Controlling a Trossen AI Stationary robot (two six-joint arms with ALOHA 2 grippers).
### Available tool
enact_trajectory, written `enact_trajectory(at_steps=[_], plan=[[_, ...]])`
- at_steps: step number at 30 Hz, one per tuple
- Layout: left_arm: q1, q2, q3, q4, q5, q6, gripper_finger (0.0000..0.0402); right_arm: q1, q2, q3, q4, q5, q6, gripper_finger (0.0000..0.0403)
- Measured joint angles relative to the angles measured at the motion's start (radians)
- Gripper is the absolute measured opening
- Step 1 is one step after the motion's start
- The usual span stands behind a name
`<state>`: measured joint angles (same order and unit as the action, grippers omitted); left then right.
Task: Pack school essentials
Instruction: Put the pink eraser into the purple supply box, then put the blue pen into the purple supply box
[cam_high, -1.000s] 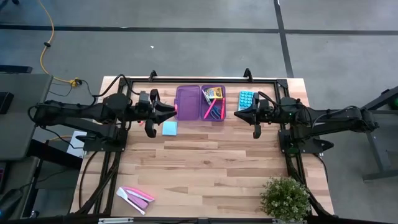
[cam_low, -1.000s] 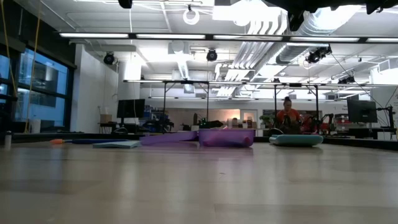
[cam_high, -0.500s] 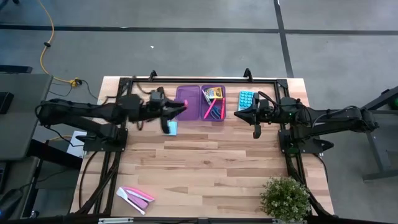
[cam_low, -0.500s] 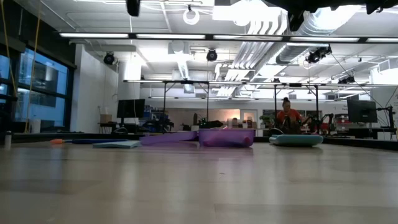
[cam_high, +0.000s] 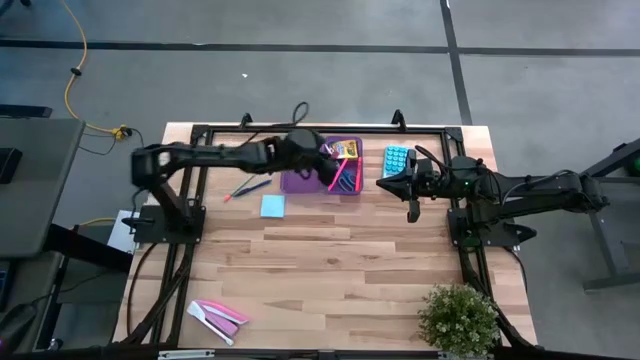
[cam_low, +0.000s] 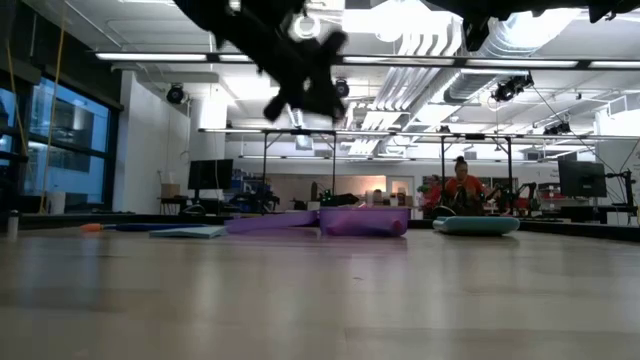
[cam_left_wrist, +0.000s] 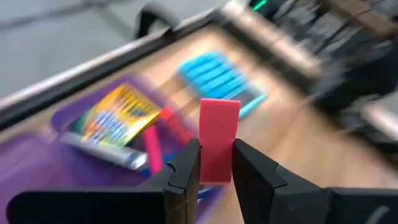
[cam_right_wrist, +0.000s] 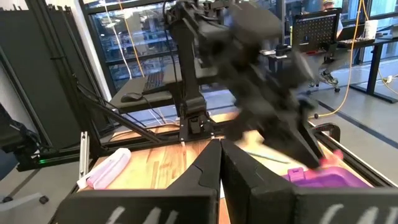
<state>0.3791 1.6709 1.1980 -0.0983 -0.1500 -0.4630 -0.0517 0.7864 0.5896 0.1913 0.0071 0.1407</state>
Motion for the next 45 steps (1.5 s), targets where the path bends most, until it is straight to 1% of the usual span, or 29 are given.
enact_trajectory(at_steps=[3, 6, 9, 12, 14, 20, 27, 35, 39, 45], plan=[[0.026, 0.087, 0.018, -0.045, 0.005, -0.039, 0.0074, 0.000, 0.000, 0.000, -0.002, 0.000, -0.002, 0.0000], [0.035, 0.157, 0.018, -0.042, 0.010, -0.102, 0.0074, 0.000, 0.000, 0.000, -0.013, 0.000, -0.002, 0.0000], [0.040, 0.205, 0.019, -0.028, 0.018, -0.162, 0.0074, 0.000, 0.000, 0.000, -0.025, 0.000, -0.001, 0.0000], [0.040, 0.237, 0.020, 0.007, 0.017, -0.173, 0.0074, 0.000, 0.000, 0.000, -0.030, 0.000, 0.000, 0.0000], [0.040, 0.250, 0.020, 0.012, 0.010, -0.175, 0.0074, 0.000, 0.000, 0.000, -0.030, 0.000, 0.000, 0.0000], [0.040, 0.280, 0.020, 0.018, -0.036, -0.252, 0.0074, 0.000, 0.000, 0.000, -0.030, 0.000, 0.001, 0.0000], [0.040, 0.305, 0.020, 0.013, -0.038, -0.328, 0.0074, 0.000, 0.000, 0.000, -0.030, 0.000, 0.001, 0.0000], [0.039, 0.311, 0.019, 0.012, -0.039, -0.352, 0.0075, 0.000, 0.000, 0.000, -0.030, 0.000, 0.001, 0.0000], [0.039, 0.311, 0.019, 0.007, -0.039, -0.356, 0.0090, 0.000, 0.000, 0.000, -0.030, 0.000, 0.001, 0.0000], [0.043, 0.311, 0.019, -0.007, -0.042, -0.350, 0.0130, 0.000, 0.000, 0.000, -0.030, 0.000, 0.001, 0.0000]])
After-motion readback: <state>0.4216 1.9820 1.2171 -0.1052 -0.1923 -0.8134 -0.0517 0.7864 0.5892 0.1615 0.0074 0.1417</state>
